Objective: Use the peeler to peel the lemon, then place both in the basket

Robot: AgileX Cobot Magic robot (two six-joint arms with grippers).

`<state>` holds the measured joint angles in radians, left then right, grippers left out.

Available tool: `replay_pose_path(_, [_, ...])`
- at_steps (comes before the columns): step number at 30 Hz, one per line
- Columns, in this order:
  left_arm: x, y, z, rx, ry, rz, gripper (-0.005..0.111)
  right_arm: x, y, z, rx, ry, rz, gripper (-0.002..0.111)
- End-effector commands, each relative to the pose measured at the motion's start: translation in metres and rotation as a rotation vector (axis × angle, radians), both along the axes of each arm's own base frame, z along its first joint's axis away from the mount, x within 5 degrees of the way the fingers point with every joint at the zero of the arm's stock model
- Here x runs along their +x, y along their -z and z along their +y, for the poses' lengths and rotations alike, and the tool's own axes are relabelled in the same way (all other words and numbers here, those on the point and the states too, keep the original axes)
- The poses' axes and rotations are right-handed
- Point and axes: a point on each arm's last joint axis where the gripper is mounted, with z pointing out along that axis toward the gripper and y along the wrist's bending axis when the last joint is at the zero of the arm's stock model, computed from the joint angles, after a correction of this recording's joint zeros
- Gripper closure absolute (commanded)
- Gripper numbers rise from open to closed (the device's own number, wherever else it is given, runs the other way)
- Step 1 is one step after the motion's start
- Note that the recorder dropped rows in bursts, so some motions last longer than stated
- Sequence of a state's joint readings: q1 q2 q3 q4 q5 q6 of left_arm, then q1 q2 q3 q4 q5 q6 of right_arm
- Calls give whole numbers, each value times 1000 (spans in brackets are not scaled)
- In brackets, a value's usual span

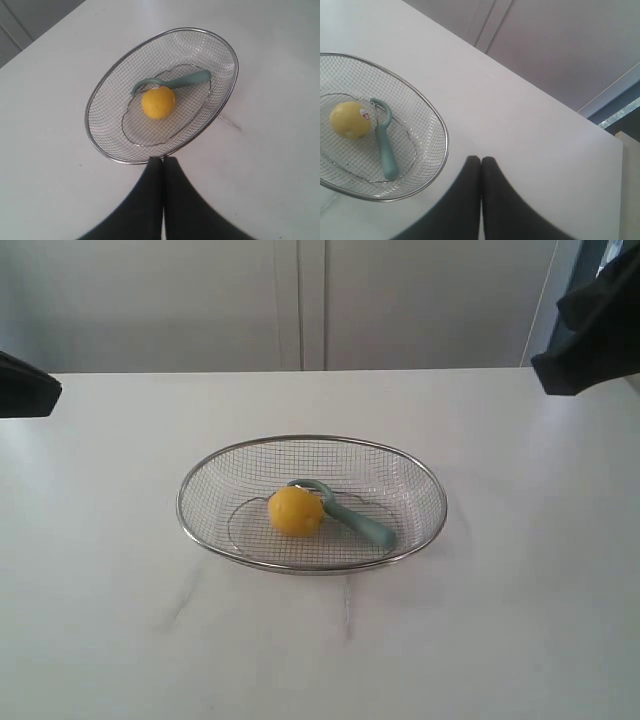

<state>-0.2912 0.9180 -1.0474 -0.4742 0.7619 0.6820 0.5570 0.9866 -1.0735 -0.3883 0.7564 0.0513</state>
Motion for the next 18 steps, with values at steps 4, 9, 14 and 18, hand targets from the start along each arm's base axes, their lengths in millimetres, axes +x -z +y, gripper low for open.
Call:
replay_pose_path(4, [-23, -13, 5, -51, -2, -53, 107, -1, -2, -3, 2, 13, -12, 108])
replay_pose_path(9, [-56, -28, 10, -247, -43, -53, 107, -1, -2, -3, 2, 13, -12, 108])
replay_pose_path(14, [-72, -15, 26, -340, -177, -220, 107, -1, -2, -3, 5, 12, -10, 108])
replay_pose_path(18, [-73, 24, 40, -363, -347, -278, 107, -1, -2, -3, 5, 12, -10, 108])
